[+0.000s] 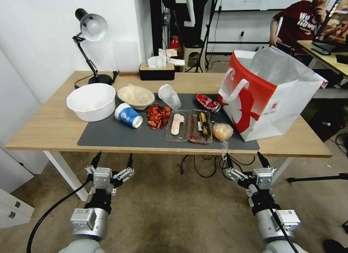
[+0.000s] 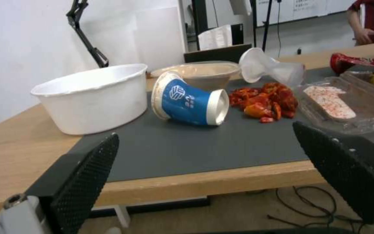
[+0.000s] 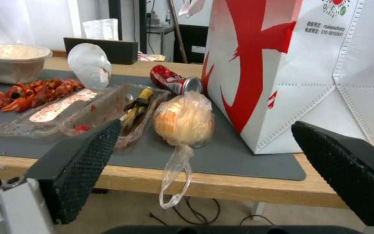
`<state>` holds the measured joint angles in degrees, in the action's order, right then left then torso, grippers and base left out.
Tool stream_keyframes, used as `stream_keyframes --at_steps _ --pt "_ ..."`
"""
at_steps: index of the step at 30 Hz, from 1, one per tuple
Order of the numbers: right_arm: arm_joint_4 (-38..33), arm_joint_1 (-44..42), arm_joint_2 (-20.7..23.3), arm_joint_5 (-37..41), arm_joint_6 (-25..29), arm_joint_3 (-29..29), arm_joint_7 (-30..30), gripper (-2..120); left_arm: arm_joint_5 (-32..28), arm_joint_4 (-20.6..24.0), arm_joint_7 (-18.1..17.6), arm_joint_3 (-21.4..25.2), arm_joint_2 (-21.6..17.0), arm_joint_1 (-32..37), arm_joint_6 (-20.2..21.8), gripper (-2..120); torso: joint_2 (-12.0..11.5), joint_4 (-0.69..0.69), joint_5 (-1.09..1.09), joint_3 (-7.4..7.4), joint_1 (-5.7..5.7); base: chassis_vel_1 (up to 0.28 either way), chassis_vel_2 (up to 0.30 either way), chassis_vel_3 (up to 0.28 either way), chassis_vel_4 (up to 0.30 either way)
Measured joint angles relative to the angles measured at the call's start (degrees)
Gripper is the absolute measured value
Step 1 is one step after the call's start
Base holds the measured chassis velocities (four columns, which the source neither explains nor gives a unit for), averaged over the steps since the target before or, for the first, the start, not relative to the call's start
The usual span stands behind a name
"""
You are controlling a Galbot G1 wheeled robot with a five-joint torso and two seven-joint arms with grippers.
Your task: Pick up the trash from the table and place it into the takeout bag.
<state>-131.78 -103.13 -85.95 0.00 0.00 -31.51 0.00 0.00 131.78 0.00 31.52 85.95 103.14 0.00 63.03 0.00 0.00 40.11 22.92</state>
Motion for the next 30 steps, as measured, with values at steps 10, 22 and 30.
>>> stream_keyframes --at_steps 10,22,30 --pt "0.0 0.0 0.0 0.0 0.0 0.0 0.0 100 0.0 0.0 0.0 0.0 0.0 0.0 0.0 100 0.0 0.0 0.0 0.0 0.0 0.0 0.0 0.0 0.0" --pt "-0.3 0.4 0.1 0.4 -1.3 -0.1 -1.4 100 -1.4 0.0 -0.5 0.1 -1.2 -0.8 1.0 100 0.0 0.01 -0.01 0.0 0.0 0.0 0.0 0.0 0.0" --pt "-3.3 3.4 1.4 3.6 -12.6 -1.2 -13.1 100 -14.1 0.0 -6.1 2.3 -12.6 -9.1 10.4 100 0.0 0.0 -0.01 0.0 0.0 0.0 0.0 0.0 0.0"
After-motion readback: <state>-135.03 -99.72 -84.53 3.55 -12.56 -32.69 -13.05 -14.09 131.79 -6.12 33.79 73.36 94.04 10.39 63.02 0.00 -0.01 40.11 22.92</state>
